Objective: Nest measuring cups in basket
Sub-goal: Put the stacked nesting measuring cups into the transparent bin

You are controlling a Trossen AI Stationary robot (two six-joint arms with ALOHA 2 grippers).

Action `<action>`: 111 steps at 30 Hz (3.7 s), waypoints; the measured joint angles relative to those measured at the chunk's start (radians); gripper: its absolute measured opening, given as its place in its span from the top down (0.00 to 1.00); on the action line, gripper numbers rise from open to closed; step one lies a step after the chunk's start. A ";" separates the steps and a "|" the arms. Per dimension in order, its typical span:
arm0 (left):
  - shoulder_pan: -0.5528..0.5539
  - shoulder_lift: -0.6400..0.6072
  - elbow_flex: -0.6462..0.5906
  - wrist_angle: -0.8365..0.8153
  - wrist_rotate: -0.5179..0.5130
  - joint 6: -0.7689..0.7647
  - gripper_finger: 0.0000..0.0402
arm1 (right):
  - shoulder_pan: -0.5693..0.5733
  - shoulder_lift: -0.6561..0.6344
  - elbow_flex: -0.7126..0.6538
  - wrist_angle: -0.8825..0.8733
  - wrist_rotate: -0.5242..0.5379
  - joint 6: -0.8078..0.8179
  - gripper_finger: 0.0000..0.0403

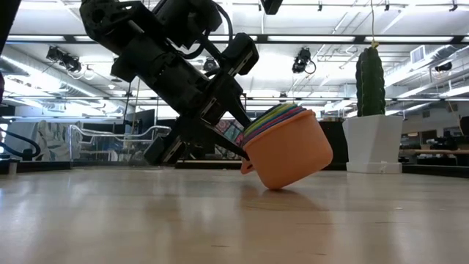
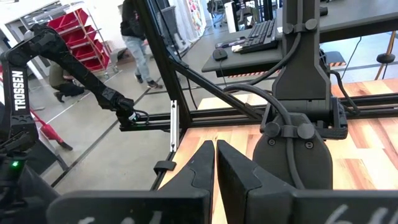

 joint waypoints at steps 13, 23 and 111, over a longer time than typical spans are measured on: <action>0.007 0.000 0.001 -0.014 0.054 0.046 0.76 | 0.000 0.000 0.000 0.000 0.000 0.000 0.94; 0.008 -0.001 0.001 -0.017 0.072 0.090 0.76 | 0.000 0.000 0.000 0.000 0.000 0.000 0.94; 1.006 -0.766 0.208 -1.320 -0.202 0.356 0.79 | -0.127 -0.062 0.000 -0.322 0.524 -0.286 0.94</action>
